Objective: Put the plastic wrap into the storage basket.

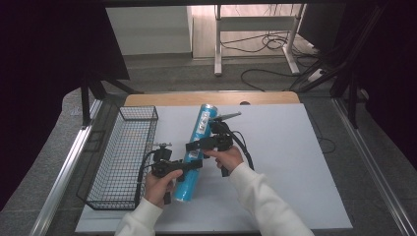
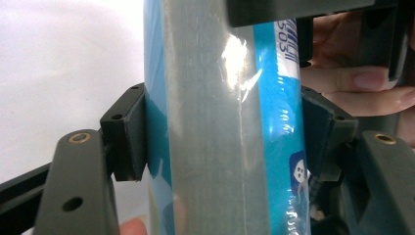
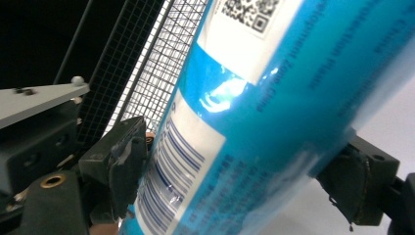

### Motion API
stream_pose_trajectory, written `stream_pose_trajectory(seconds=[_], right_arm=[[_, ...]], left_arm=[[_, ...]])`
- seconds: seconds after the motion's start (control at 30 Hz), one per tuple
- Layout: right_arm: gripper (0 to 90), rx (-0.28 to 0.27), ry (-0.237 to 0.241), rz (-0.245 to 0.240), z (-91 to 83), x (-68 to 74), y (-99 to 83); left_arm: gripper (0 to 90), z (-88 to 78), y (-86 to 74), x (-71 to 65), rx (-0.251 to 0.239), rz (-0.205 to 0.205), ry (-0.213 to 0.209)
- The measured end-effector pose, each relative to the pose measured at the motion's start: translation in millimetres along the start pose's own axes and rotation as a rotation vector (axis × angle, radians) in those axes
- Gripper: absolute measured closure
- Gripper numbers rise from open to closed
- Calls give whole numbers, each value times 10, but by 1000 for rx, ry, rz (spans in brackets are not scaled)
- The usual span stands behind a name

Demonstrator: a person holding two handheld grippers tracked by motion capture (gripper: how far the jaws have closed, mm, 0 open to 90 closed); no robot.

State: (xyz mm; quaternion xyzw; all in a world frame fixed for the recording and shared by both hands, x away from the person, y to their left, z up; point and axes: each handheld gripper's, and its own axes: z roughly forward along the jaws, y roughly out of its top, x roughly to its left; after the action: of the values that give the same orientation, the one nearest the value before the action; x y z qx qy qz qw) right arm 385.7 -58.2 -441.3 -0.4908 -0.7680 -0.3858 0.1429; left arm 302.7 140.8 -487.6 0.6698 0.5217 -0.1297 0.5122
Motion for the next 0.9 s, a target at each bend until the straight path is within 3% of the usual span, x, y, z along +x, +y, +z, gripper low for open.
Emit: stream_pose_trajectory(seconds=[0.27, 0.3, 0.33, 0.4, 0.43, 0.47, 0.57, 0.6, 0.63, 0.87, 0.9], right_arm=[[116, -42, 24, -22, -263, -32, -20], [114, -83, 20, -31, -400, -72, -67], [114, -83, 20, -31, -400, -72, -67], [115, -115, -25, -68, -616, -168, -155], [115, -115, -25, -68, -616, -168, -155], [121, -127, -71, -106, -740, -245, -227], [126, -126, -151, -146, -880, -356, -365], [126, -126, -151, -146, -880, -356, -365], [126, -124, -197, -161, -935, -451, -467], [127, -90, -297, -138, -1001, -898, -816], [127, -90, -297, -138, -1001, -898, -816]], left_arm=[[318, -77, 4, 36, -13, -2, 27], [318, -115, 6, 40, -22, -6, 31], [318, -115, 6, 40, -22, -6, 31], [318, -188, 15, 33, -39, -4, 42], [317, -188, 15, 33, -39, -4, 42], [318, -239, 27, 19, -49, 4, 55], [318, -320, 49, -13, -54, 12, 73], [318, -320, 49, -13, -54, 12, 73], [318, -346, 57, -26, -58, 11, 80], [318, -597, 140, -100, -82, 42, 133], [318, -597, 140, -100, -82, 42, 133]])
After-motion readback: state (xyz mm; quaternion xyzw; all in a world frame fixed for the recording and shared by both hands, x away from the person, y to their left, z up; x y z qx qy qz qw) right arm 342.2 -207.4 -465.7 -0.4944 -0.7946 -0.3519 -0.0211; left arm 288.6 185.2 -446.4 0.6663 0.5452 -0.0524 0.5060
